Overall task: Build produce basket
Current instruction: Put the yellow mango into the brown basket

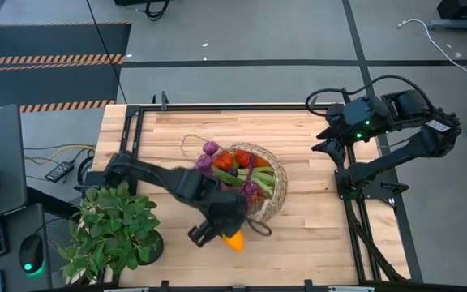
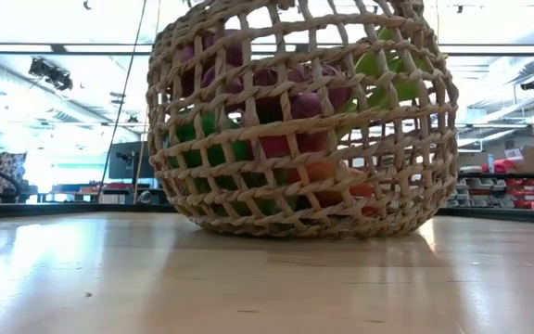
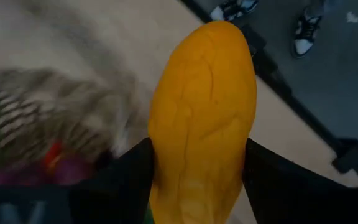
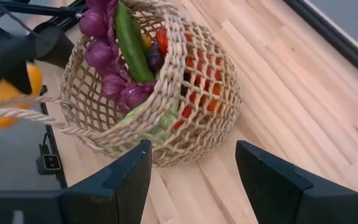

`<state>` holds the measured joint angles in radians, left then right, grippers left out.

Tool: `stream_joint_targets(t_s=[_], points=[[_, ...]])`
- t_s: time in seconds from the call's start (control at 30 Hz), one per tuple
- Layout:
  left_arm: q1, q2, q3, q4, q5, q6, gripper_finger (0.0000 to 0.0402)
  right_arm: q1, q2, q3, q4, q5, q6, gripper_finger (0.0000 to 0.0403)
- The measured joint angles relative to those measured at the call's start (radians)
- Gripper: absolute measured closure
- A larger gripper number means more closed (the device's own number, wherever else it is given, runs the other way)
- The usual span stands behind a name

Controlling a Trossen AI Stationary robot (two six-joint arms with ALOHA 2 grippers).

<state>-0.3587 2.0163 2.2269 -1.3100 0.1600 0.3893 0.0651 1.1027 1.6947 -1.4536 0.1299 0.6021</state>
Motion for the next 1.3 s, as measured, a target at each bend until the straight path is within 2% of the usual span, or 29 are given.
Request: stream_joint_targets(t_s=[0.17, 0.3, 0.53, 0.6, 0.67, 0.8, 0.87, 1.1, 1.23, 1.3], points=[[0.056, -0.006, 0.131, -0.148, -0.051, 0.012, 0.0188, -0.027, -0.021, 0.000, 0.000, 0.000, -0.065, 0.0165], [0.119, -0.063, 0.095, -0.112, -0.114, -0.020, 0.0184, -0.057, -0.035, 0.000, 0.003, 0.000, -0.129, 0.0165], [0.219, -0.066, 0.093, 0.006, -0.218, -0.118, 0.0183, -0.111, -0.044, 0.000, 0.039, 0.000, -0.219, 0.0165], [0.246, -0.054, 0.094, 0.059, -0.265, -0.184, 0.0181, -0.121, -0.044, 0.000, 0.043, -0.001, -0.231, 0.0165], [0.273, -0.028, 0.094, 0.093, -0.296, -0.323, 0.0176, -0.124, -0.043, 0.000, 0.046, -0.010, -0.230, 0.0165], [0.317, 0.026, 0.092, 0.100, -0.294, -0.654, 0.0161, -0.126, -0.041, 0.000, 0.019, -0.075, -0.229, 0.0165], [0.327, 0.046, 0.092, 0.099, -0.266, -0.718, 0.0153, -0.126, -0.040, 0.000, 0.001, -0.072, -0.229, 0.0165], [0.319, 0.067, 0.092, 0.105, -0.078, -0.711, 0.0140, -0.172, -0.009, 0.000, 0.023, -0.059, -0.295, 0.0165], [0.308, 0.067, 0.092, 0.016, -0.083, -0.618, 0.0144, -0.209, 0.032, 0.000, 0.079, -0.104, -0.299, 0.0163], [0.308, 0.067, 0.092, -0.055, -0.126, -0.557, 0.0146, -0.218, 0.059, 0.000, 0.119, -0.111, -0.292, 0.0163]])
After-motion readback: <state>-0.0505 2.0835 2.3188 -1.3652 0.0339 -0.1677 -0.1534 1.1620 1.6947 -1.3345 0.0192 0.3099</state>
